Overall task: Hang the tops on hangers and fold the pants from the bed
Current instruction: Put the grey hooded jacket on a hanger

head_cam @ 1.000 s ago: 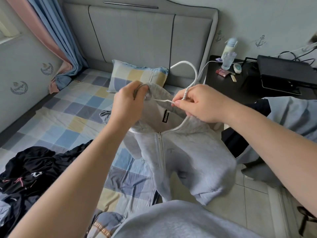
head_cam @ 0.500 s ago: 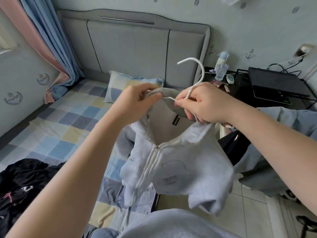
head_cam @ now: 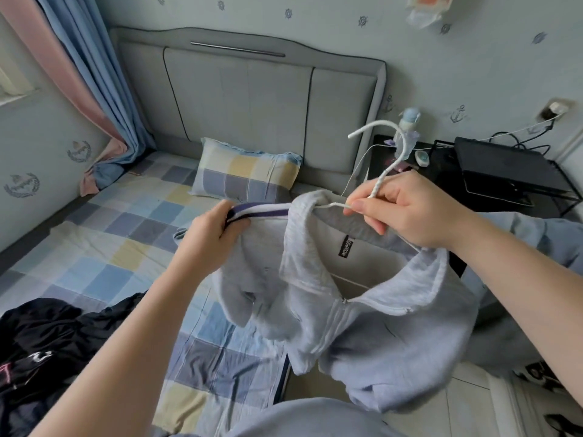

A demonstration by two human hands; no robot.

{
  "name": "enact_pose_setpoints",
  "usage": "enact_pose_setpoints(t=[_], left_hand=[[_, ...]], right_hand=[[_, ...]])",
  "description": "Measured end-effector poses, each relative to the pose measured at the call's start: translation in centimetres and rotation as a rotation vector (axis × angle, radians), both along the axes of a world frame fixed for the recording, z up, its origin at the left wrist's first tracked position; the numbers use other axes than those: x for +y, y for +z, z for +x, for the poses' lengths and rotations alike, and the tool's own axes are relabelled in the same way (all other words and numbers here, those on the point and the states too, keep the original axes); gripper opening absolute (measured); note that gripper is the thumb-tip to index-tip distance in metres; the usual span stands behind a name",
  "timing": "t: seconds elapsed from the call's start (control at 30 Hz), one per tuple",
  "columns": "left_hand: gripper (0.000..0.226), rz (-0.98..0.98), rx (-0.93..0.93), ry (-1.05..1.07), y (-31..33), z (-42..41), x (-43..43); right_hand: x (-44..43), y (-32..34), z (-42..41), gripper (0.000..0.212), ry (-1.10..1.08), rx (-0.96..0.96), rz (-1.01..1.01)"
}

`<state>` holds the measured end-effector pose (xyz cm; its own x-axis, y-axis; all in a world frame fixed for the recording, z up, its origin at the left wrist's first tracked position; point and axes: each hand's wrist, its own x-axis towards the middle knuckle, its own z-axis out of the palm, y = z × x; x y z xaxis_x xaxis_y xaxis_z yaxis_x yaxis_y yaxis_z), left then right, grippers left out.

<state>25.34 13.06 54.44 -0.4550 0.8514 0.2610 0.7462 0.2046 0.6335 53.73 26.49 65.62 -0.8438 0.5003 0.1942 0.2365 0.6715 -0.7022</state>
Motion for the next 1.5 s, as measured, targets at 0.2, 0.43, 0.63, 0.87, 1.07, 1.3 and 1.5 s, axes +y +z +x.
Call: enact_pose_setpoints(t=[0.2, 0.43, 0.63, 0.87, 1.07, 1.3, 1.5], left_hand=[[0.009, 0.198, 0.057, -0.096, 0.2, -1.3, -1.5], [0.027, 0.089, 0.096, -0.188, 1.2, -0.7, -1.4], [0.046, 0.020, 0.071, -0.350, 3.2, 4.8, -0.7], [0.051, 0.106, 0.010, -0.137, 1.1, 5.3, -1.1], [0.051, 0.203, -0.109, -0.035, 1.4, 2.3, -2.5], [0.055, 0.191, -0.082, -0.052, 2.4, 1.3, -2.7], [0.057, 0.112, -0.030, -0.057, 2.2, -0.3, -3.1]], right_hand=[[1.4, -0.8, 2.1, 0.020, -0.032, -0.091, -0.122], [0.9, -2.2, 2.5, 0.018, -0.015, -0.133, 0.010], [-0.3, -2.6, -1.2, 0.025, -0.032, -0.109, 0.049], [-0.2, -3.8, -3.0, 0.020, -0.037, -0.041, 0.013], [3.7, -7.8, 3.3, 0.042, -0.088, -0.245, -0.299], [5.1, -11.6, 5.3, 0.012, -0.286, -0.406, -0.227], [6.1, -9.1, 4.9, 0.011, -0.467, -0.215, -0.114]])
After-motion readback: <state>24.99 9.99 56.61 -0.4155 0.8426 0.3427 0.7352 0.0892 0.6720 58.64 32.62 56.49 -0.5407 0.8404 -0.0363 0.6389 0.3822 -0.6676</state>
